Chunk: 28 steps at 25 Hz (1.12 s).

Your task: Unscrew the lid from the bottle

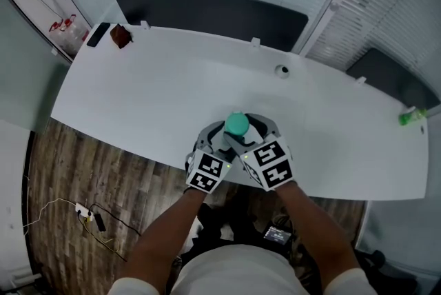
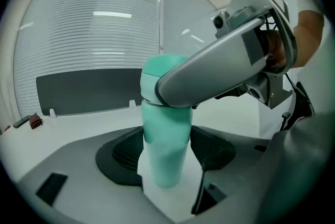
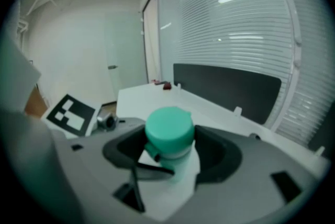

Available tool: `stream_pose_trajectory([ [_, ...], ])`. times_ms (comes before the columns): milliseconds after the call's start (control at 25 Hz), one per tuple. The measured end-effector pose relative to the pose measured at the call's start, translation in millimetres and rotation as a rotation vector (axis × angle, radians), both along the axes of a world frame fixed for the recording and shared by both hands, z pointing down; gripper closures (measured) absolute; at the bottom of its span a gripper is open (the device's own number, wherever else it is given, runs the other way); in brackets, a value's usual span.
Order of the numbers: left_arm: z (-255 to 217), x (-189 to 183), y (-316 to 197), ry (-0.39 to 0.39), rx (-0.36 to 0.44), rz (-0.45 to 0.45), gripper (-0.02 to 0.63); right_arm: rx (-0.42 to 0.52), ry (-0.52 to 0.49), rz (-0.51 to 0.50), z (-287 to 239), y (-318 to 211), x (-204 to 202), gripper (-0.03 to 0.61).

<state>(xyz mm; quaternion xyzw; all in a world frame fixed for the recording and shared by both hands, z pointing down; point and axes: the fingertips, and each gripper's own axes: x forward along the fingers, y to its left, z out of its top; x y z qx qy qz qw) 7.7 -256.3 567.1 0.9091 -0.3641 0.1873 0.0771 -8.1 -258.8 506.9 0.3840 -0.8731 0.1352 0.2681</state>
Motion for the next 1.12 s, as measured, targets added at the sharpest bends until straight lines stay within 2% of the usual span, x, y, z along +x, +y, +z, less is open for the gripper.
stream_pose_trajectory([
  [160, 0.5, 0.0, 2.1, 0.006, -0.01, 0.039, 0.325, -0.002, 0.006, -0.004, 0.2, 1.9, 0.9, 0.276],
  [480, 1.0, 0.7, 3.9, -0.009, -0.022, 0.246, 0.333, -0.014, 0.02, -0.093, 0.0, 2.4, 1.3, 0.276],
  [720, 1.7, -0.7, 5.3, -0.025, -0.034, 0.338, 0.339, -0.026, 0.012, -0.147, -0.2, 2.8, 0.9, 0.276],
  [880, 0.3, -1.7, 5.3, -0.039, -0.023, 0.309, 0.339, -0.02, 0.015, -0.139, -0.2, 2.3, 0.3, 0.276],
  [1120, -2.5, -3.1, 4.4, -0.025, 0.014, 0.153, 0.337, -0.007, 0.01, -0.093, -0.1, 0.3, 1.3, 0.276],
])
